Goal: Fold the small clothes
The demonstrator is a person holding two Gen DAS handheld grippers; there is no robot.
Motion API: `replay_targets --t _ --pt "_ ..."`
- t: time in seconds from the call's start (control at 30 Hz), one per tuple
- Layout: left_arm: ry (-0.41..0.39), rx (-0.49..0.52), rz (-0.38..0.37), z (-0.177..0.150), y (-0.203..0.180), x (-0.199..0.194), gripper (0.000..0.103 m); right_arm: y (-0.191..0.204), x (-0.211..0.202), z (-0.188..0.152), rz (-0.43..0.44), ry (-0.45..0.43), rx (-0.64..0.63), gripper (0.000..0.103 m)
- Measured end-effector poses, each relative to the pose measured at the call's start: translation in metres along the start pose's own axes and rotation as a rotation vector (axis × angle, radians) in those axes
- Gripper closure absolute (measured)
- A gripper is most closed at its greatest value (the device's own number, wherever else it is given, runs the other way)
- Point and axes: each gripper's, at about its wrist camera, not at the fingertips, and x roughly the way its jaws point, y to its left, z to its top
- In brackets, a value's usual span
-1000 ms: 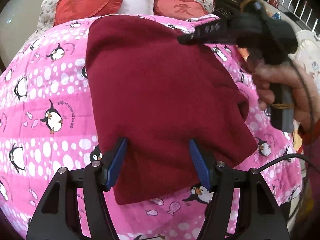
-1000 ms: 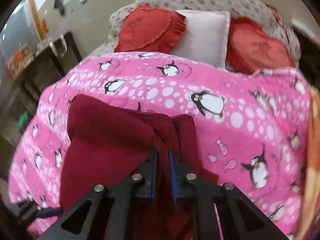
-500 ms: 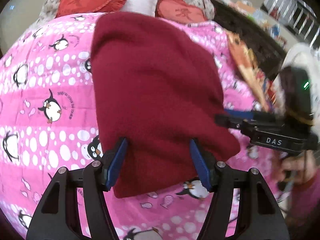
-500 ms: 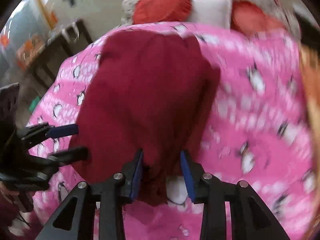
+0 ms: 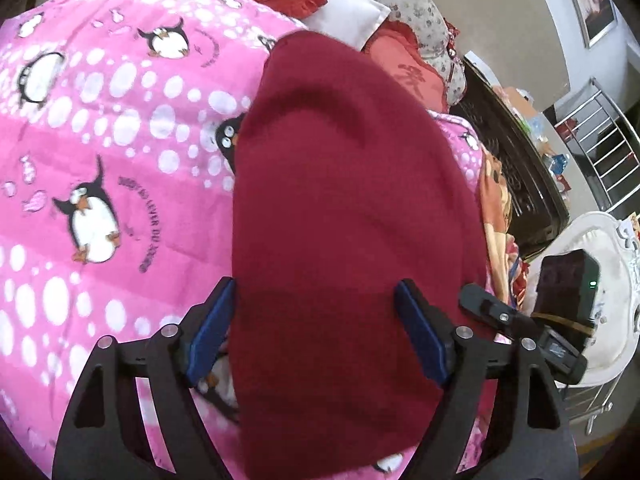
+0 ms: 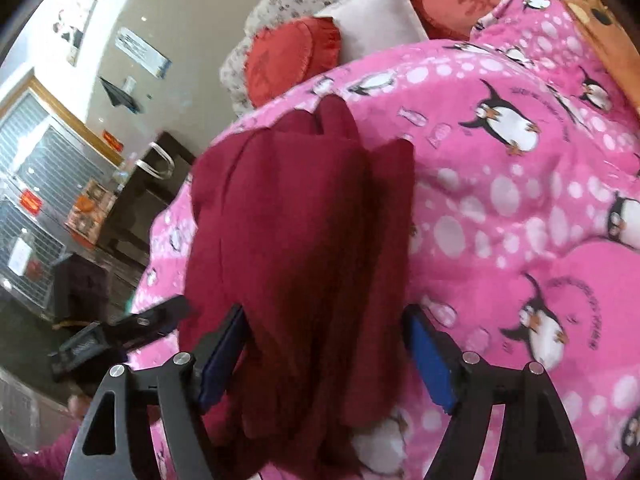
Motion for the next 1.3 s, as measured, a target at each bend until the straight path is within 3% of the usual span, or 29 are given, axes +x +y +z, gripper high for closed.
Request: replay_targets --t 0.03,0.1,0.2,0.3,0.4,0.6,0.7,0.8,0.93,1.13,1.3 --pt "0.005 -0.004 -0.002 0.001 0.001 0.003 0.022 0.002 0.005 0.0 0.012 0.013 0.006 0.028" --pt "0.019 -0.011 -0.004 0.001 0.0 0.009 0.021 0.002 0.013 -0.003 0.049 0.031 0.034 0.048" --pt "0.035 -0.004 -0.028 0.005 -0.003 0.003 0.025 0.01 0.01 -0.005 0.026 0.019 0.031 0.056" --pt "0.032 0.023 -0.052 0.005 -0.005 -0.016 0.038 0.024 -0.006 -0.003 0.067 0.013 0.033 0.063" --pt "0.03 0.044 -0.1 0.001 -0.008 -0.047 0.041 0.048 -0.021 -0.006 0.11 0.028 0.023 0.064" --pt "0.071 0.065 -0.04 -0.027 0.0 -0.102 0.041 0.089 -0.03 -0.044 0.218 0.098 0.022 0.064" --pt "0.1 0.064 0.038 -0.055 0.018 -0.108 0.041 0.099 -0.013 -0.072 0.178 0.149 -0.012 0.063" --pt "0.125 0.105 0.175 -0.081 0.031 -0.101 0.041 0.087 0.005 -0.098 0.045 0.258 0.016 0.056" --pt "0.066 0.122 0.19 -0.093 0.028 -0.116 0.041 0.088 -0.028 -0.098 0.025 0.187 0.028 0.054" --pt "0.024 0.168 0.283 -0.098 0.019 -0.124 0.04 0.141 -0.064 -0.099 -0.08 0.093 -0.231 0.054" --pt "-0.009 0.17 0.327 -0.096 0.007 -0.119 0.04 0.158 -0.056 -0.102 -0.044 0.09 -0.313 0.055"
